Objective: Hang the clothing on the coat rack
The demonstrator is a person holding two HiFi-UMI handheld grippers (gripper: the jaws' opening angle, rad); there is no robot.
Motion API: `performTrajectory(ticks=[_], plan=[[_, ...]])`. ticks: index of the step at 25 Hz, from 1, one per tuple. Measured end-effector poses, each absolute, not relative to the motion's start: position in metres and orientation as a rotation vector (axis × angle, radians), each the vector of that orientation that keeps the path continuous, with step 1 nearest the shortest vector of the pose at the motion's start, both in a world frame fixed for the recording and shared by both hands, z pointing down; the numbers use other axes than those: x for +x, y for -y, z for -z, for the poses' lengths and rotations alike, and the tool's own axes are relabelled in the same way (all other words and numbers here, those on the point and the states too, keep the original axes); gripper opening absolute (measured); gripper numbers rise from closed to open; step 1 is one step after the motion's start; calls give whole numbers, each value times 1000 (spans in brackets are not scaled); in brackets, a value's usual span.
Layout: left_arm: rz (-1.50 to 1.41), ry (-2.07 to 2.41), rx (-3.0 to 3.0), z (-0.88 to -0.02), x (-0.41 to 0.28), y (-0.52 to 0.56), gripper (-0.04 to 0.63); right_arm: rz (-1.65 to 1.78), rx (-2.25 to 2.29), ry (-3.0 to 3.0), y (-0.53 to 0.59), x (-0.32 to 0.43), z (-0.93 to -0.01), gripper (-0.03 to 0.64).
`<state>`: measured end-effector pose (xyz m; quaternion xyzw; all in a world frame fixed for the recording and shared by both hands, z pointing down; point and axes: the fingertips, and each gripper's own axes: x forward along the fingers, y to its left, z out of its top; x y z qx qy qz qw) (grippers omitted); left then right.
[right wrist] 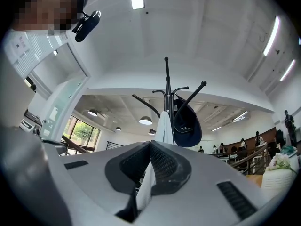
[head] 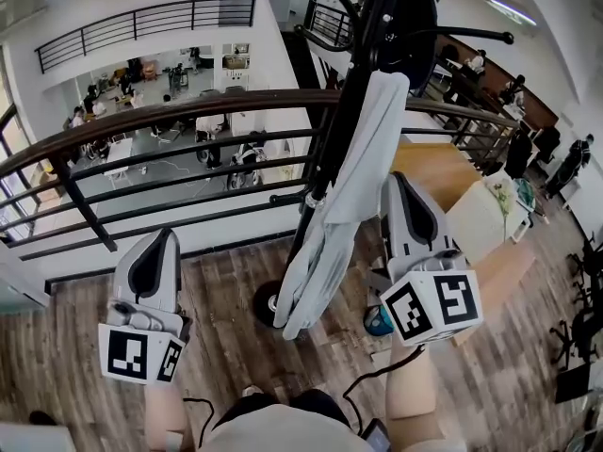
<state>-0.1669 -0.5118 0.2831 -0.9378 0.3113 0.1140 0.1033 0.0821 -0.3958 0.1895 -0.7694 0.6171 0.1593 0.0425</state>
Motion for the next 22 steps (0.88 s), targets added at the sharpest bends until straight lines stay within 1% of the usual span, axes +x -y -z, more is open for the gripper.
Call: performTrajectory(ticks=[8, 22], plan=[[-338, -947, -2740, -280, -161, 471, 8, -481, -2335, -1927, 357, 83, -214, 1], [-316, -1063, -2687, -275, -174, 394, 7, -440, -2298, -2004, 298, 80, -233, 2]])
